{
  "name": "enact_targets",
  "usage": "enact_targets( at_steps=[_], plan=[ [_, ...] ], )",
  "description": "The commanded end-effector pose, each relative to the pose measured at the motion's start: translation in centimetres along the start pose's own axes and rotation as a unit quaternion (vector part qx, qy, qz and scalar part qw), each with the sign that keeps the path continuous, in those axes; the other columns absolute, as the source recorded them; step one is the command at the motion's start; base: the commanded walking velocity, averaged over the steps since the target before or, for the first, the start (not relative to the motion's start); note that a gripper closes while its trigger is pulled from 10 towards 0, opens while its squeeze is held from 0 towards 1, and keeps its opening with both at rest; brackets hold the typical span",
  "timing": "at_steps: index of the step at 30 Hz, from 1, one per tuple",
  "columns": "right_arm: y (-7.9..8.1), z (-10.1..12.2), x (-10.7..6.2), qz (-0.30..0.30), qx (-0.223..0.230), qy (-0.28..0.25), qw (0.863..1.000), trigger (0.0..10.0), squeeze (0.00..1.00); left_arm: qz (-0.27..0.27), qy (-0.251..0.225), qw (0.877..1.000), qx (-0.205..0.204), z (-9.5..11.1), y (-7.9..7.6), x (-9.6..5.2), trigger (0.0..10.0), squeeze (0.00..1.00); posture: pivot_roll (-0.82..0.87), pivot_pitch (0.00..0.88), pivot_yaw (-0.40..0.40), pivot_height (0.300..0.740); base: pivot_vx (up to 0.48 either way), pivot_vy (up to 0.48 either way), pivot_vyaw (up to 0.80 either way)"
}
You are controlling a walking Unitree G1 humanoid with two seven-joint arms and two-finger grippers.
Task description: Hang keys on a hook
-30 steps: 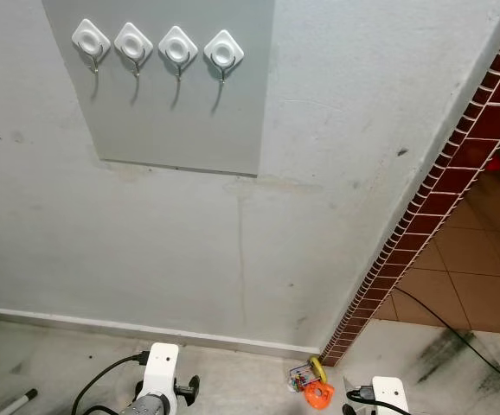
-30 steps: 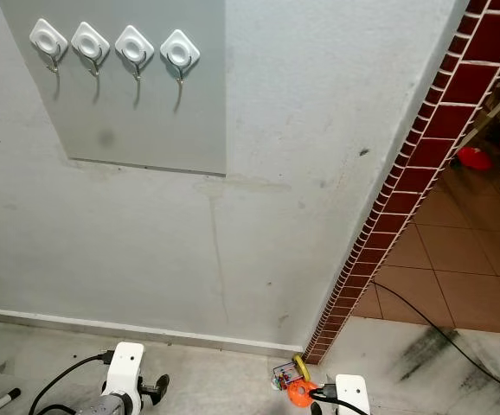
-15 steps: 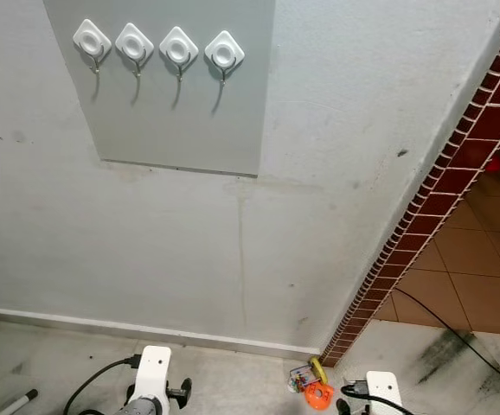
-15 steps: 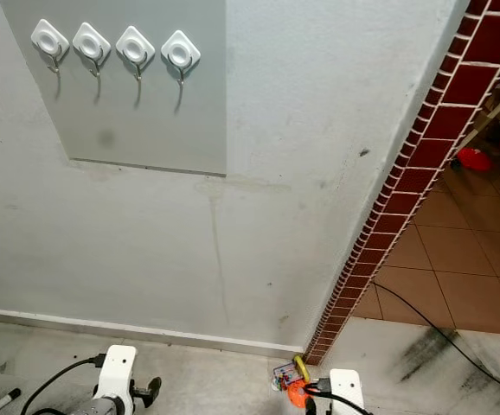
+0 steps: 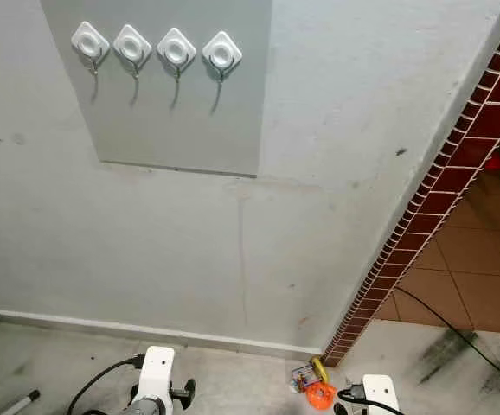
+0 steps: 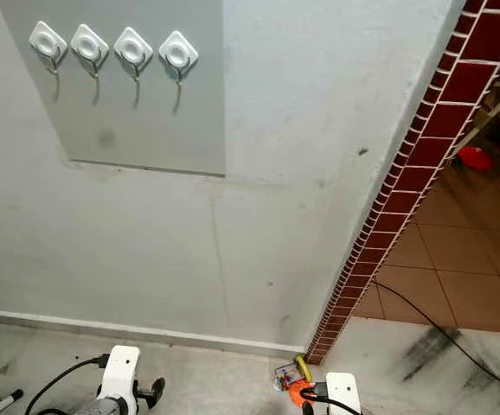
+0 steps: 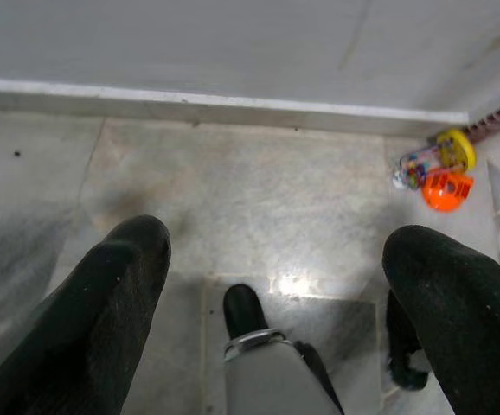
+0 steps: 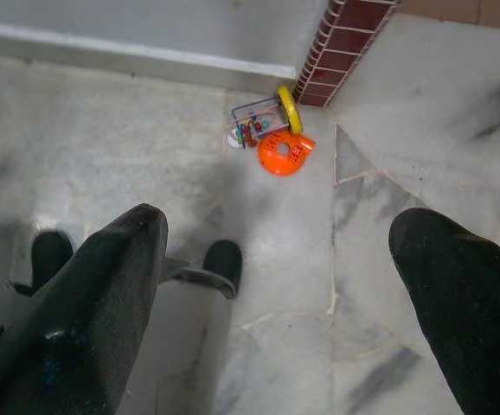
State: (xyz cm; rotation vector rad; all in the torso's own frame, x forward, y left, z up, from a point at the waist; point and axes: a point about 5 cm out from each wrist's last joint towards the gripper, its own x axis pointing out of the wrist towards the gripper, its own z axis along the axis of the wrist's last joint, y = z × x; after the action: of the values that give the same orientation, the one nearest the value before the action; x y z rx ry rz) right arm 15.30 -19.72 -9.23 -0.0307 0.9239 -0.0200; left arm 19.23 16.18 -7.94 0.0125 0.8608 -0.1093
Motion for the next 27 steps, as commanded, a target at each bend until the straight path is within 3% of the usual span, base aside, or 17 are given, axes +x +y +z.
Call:
enact_targets(
  at_steps=[1, 27],
  plan=[
    [0.04, 0.15, 0.04, 0.000, -0.008, -0.002, 1.000, 10.0, 0.00, 0.003, 0.007, 1.000, 0.000, -0.48, 0.32, -0.16, 10.0, 0.00, -0.05, 0.000, 0.013, 0.740, 0.000, 0.000, 0.80],
    [-0.10, 0.04, 0.00, 0.003, -0.016, 0.001, 1.000, 10.0, 0.00, 0.005, 0.000, 1.000, -0.019, -0.44, 0.50, -0.21, 10.0, 0.00, -0.03, 0.000, 0.005, 0.740, 0.000, 0.000, 0.80]
  ],
)
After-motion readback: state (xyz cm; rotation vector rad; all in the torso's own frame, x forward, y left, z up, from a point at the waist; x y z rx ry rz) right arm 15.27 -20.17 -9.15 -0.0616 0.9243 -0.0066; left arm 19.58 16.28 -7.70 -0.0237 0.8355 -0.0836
